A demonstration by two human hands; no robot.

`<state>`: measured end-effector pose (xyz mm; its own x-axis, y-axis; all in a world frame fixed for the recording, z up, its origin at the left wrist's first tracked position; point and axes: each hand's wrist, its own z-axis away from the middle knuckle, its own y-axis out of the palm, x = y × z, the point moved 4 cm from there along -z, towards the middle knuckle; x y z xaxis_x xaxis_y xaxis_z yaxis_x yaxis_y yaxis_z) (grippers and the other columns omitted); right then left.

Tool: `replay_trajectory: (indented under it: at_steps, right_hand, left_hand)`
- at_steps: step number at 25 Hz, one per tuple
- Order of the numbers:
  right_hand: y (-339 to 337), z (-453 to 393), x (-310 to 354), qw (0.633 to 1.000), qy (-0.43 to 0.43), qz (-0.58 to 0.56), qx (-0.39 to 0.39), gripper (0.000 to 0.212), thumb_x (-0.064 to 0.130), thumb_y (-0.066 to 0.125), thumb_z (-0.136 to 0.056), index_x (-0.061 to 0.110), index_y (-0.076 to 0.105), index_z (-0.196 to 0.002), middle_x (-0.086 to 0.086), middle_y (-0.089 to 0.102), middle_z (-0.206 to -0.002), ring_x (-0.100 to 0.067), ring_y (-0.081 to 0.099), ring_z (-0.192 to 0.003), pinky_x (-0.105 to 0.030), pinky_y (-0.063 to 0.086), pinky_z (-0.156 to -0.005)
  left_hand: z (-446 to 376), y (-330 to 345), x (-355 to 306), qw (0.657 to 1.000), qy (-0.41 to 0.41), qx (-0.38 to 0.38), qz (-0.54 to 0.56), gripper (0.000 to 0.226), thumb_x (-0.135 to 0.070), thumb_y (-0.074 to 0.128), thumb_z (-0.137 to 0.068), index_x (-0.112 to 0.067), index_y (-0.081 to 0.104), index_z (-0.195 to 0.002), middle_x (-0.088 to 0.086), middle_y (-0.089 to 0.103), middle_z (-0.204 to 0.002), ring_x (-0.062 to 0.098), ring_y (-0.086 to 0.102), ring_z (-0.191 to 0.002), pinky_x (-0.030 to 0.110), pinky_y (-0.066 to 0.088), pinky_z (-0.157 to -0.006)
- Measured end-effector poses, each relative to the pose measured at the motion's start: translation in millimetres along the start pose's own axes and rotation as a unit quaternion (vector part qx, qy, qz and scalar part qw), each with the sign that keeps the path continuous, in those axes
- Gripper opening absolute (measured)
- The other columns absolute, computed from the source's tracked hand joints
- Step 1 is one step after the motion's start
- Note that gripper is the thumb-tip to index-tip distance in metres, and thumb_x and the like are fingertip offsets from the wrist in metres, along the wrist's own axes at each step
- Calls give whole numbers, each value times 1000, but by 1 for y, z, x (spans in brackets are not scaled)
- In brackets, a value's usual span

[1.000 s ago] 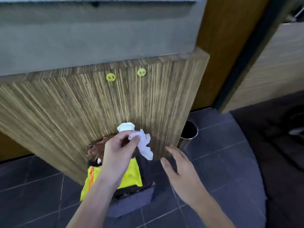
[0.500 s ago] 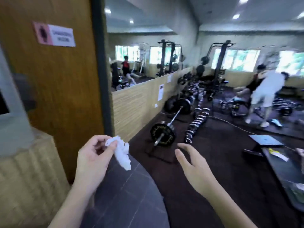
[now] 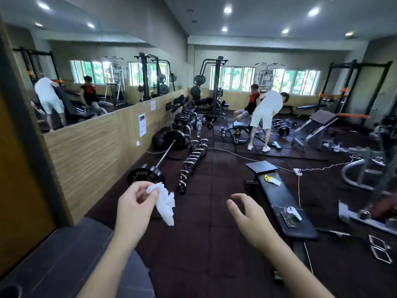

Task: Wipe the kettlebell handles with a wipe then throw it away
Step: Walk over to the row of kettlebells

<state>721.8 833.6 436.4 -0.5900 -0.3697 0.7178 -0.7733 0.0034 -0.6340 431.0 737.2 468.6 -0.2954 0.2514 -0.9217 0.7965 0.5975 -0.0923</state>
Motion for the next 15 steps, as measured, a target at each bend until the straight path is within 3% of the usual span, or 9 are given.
replay_trajectory:
  at_steps: [7,11,15]
  right_hand:
    - [39,-170,-116,999,21,7,49,39,53,51,-97,25,61,-123,9,63,-122,-10,56,-119,-31,44,-102]
    - [74,-287,-161,993,34,36,106,42,53,50,-97,24,59,-126,7,61,-126,-12,56,-119,-34,46,-103]
    - [106,-410,-204,988,33,56,137,42,50,50,-98,22,58,-129,5,60,-130,-14,54,-122,-38,45,-105]
  left_hand:
    - [-137,118,92,999,-3,-6,-39,13,-10,68,-92,-22,70,-90,-1,76,-91,14,72,-90,32,55,-83]
    - [-228,170,159,996,-60,-23,-68,14,-10,67,-93,-22,70,-88,-8,76,-91,7,71,-88,32,55,-83]
    - [-320,232,216,991,-99,-29,-81,12,-11,66,-94,-21,69,-89,-2,75,-91,9,71,-89,29,54,-82]
